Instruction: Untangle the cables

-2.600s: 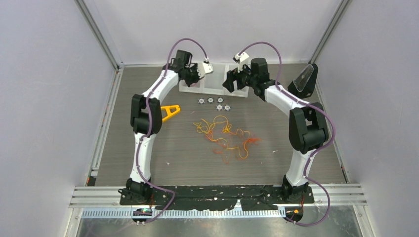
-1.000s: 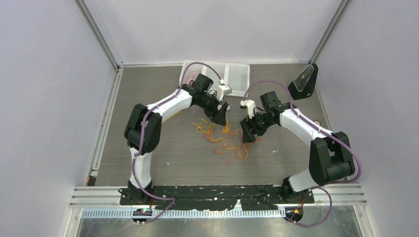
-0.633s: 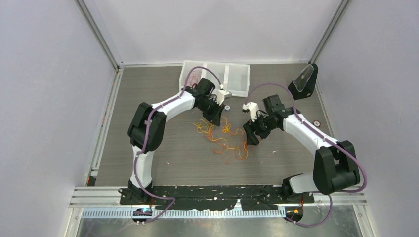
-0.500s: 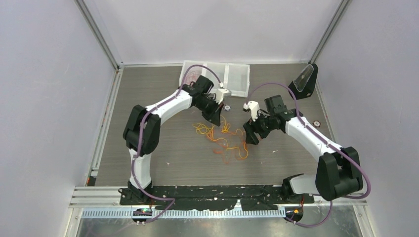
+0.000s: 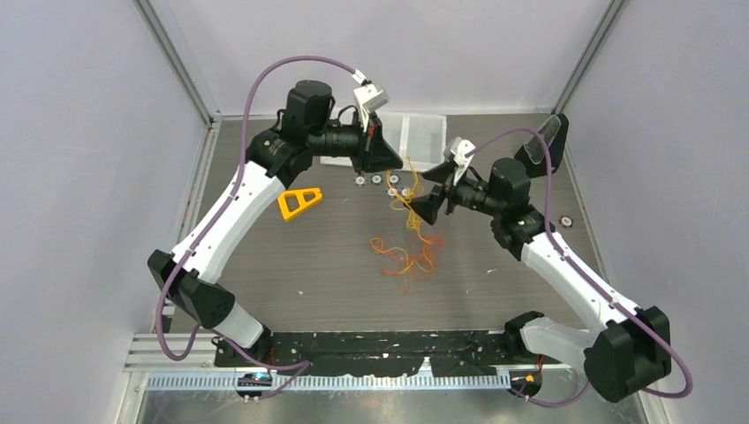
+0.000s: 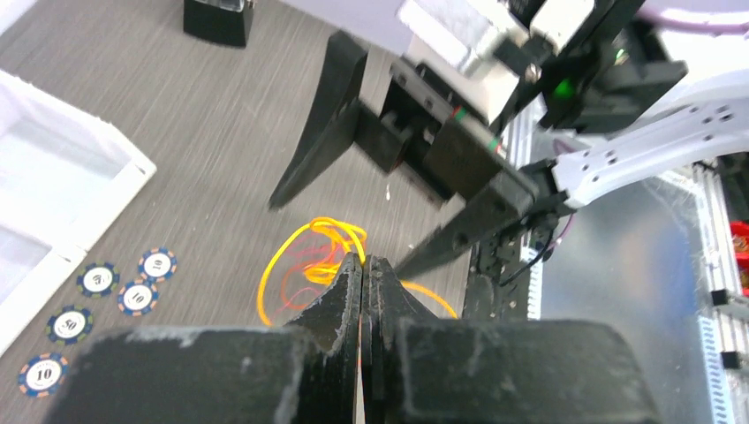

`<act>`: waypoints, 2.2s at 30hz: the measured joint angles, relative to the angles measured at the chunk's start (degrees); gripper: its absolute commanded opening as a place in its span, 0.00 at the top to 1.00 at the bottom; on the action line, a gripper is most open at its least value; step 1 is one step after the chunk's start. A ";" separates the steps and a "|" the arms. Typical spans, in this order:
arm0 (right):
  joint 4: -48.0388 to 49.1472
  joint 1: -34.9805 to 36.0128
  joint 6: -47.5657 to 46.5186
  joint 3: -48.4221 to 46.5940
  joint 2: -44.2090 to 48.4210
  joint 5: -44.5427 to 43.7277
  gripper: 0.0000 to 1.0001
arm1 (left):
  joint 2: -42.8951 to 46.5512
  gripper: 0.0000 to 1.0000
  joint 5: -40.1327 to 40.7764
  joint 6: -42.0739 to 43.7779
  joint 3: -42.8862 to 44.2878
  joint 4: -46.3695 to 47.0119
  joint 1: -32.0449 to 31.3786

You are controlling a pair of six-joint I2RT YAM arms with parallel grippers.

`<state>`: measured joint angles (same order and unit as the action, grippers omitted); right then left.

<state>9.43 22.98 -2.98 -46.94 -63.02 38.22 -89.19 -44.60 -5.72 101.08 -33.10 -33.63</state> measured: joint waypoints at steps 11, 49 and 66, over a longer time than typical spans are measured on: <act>14.56 9.57 2.69 -3.98 -9.77 -5.84 0.80 | -0.07 1.00 -5.07 -7.82 4.90 4.24 1.40; -1.27 5.77 -8.66 10.12 -16.33 -6.36 0.62 | -4.37 1.00 2.25 -24.11 38.62 33.16 20.72; -5.66 -0.42 0.57 8.02 -21.29 -2.69 0.95 | -3.85 1.00 24.06 -11.32 42.03 34.82 22.67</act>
<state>3.77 22.57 -2.42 -38.92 -84.31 35.53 -93.03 -20.53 -17.04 143.11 1.72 -10.96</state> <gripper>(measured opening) 0.070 0.007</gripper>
